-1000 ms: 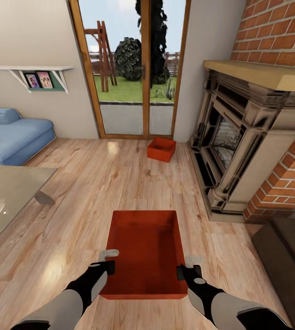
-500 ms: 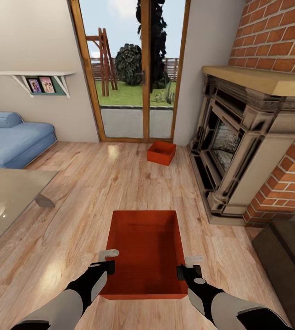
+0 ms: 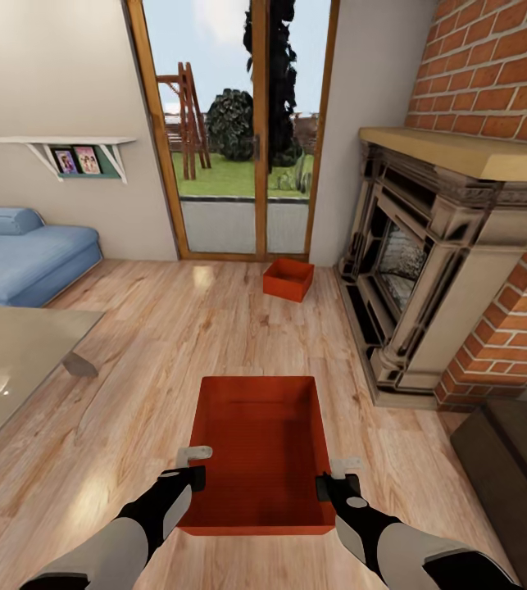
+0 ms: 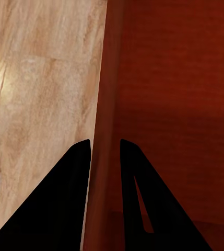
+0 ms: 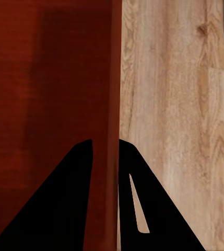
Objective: Move the two storage containers from the living room to the garage. In the garage, place one container on the floor and stack the other container on top of it (either order is fine).
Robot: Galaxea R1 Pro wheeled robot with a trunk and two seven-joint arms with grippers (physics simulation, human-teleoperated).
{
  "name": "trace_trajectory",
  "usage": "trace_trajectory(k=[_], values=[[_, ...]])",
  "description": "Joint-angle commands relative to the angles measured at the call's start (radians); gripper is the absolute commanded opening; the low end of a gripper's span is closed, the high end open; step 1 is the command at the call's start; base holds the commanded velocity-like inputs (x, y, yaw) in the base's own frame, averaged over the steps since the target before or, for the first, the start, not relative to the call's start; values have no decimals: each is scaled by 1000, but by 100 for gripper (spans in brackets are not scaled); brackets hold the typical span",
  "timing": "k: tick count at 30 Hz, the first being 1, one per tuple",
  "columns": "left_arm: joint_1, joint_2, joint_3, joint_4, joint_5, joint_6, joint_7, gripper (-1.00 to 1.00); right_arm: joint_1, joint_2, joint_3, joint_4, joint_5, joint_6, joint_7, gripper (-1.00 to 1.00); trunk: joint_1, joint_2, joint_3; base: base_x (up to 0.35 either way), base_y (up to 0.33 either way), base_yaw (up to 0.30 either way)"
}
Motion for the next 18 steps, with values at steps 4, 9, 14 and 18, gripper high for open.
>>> trace_trajectory(k=[4,9,14,18], values=[[-1,0,31,-6,-24,-53,19,-100,0,1,-19,3,-3,-3,-3,-100,0,-1,5,0,0,0],[-1,0,30,-6,-24,-54,19,-100,0,0,-19,3,-3,-3,-3,-100,0,-1,13,0,0,0],[-1,0,31,-6,-24,-54,19,-100,0,0,-19,3,-3,-3,-3,-100,0,-1,21,0,0,0],[-1,0,31,-6,-24,-54,19,-100,0,0,-19,3,-3,-3,-3,-100,0,-1,28,0,0,0]])
